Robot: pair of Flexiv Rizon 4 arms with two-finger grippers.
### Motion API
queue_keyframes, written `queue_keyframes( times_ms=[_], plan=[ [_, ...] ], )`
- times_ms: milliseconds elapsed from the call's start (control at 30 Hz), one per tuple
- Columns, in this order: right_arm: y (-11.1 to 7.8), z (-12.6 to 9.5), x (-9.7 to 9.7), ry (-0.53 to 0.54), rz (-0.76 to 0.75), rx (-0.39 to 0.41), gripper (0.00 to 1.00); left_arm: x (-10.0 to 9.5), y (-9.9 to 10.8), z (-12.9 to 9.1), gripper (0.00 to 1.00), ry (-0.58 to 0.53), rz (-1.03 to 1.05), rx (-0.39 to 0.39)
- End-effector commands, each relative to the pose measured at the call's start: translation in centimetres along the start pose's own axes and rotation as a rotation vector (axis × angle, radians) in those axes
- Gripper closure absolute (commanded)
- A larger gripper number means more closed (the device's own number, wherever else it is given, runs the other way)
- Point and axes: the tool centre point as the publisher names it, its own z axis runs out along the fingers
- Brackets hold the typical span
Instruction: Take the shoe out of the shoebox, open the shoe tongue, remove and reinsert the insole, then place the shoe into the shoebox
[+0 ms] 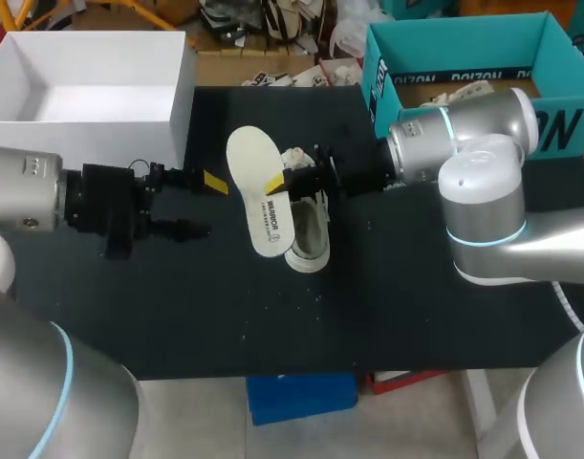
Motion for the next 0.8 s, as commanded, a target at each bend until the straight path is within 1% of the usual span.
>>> queue_keyframes(
  times_ms=[33,100,167,200,367,733,767,800],
  plan=[
    [0.0,0.1,0.0,-0.001,0.001,-0.001,1.0,0.5,-0.5,0.0,0.0,-0.239,0.005,-0.03],
    [0.0,0.1,0.0,-0.001,0.001,-0.001,1.0,1.0,-0.5,0.4,0.0,-0.29,-0.026,-0.026],
    [0.0,0.1,0.0,-0.001,0.001,-0.001,1.0,1.7,-0.4,0.8,0.0,-0.302,-0.027,-0.055],
    [0.0,0.1,0.0,-0.001,0.001,-0.001,1.0,2.0,-0.3,1.1,0.0,-0.312,-0.037,-0.057],
    [0.0,0.1,0.0,-0.001,0.001,-0.001,1.0,3.0,0.2,2.1,0.0,-0.309,-0.05,-0.112],
    [0.0,0.1,0.0,-0.001,0.001,-0.001,1.0,3.7,2.5,4.3,0.0,-0.298,-0.072,-0.166],
    [0.0,0.1,0.0,-0.001,0.001,-0.001,1.0,3.7,2.7,4.5,0.08,-0.297,-0.074,-0.173],
    [0.0,0.1,0.0,-0.001,0.001,-0.001,1.0,3.8,2.9,4.7,0.24,-0.294,-0.074,-0.177]
  ],
)
